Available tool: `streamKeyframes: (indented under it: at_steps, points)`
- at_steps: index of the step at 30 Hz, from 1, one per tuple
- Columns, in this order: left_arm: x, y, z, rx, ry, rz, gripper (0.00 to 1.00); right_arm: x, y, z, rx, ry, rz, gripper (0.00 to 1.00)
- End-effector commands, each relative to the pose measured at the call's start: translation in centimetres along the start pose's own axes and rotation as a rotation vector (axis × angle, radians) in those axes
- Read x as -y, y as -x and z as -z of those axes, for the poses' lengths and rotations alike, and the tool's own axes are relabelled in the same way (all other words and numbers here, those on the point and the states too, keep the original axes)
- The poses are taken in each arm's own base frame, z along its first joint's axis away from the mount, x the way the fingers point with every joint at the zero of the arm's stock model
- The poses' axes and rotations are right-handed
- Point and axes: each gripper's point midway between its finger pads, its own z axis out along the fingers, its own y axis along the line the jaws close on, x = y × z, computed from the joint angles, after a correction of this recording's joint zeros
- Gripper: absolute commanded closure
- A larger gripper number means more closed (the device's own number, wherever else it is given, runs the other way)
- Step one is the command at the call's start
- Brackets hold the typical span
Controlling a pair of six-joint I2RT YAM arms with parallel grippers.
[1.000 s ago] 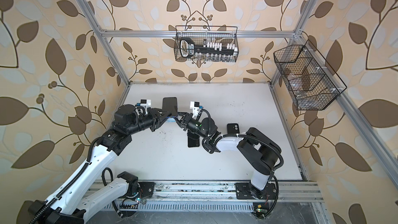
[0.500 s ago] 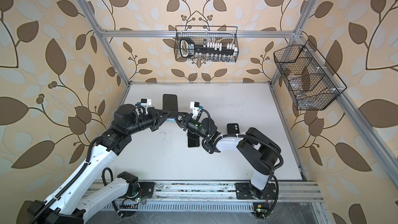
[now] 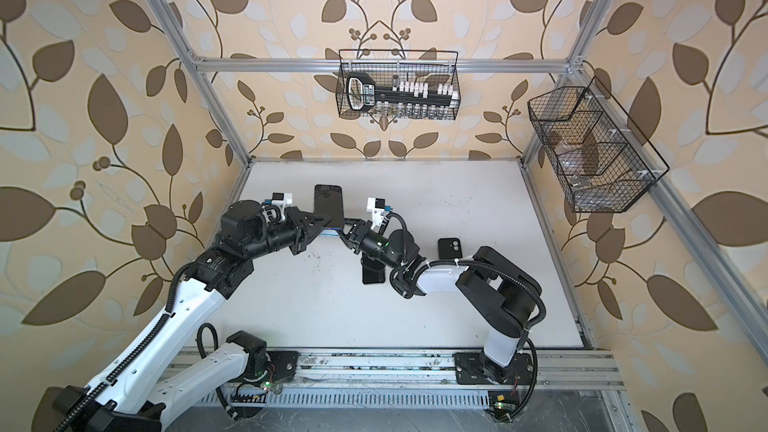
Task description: Take the phone out of the phone case
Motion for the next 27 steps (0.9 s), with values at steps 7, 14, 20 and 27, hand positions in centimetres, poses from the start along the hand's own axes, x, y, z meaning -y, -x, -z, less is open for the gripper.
streamKeyframes:
  at_steps: [7,14,20,27]
  points:
    - [9.0,0.7,3.3,0.082,-0.258,-0.089,1.0,3.1,-1.4,0.5,-0.036,-0.041,0.017,1.0]
    - [10.5,0.6,3.8,0.075,-0.302,-0.094,1.0,4.5,-1.4,0.5,-0.033,-0.065,0.006,1.0]
    - [12.1,0.4,4.6,0.078,-0.34,-0.11,1.0,5.4,-1.4,0.6,-0.031,-0.077,-0.002,1.0]
    - [13.4,0.0,5.3,0.067,-0.374,-0.114,1.0,6.2,-1.2,0.8,-0.026,-0.091,-0.005,1.0]
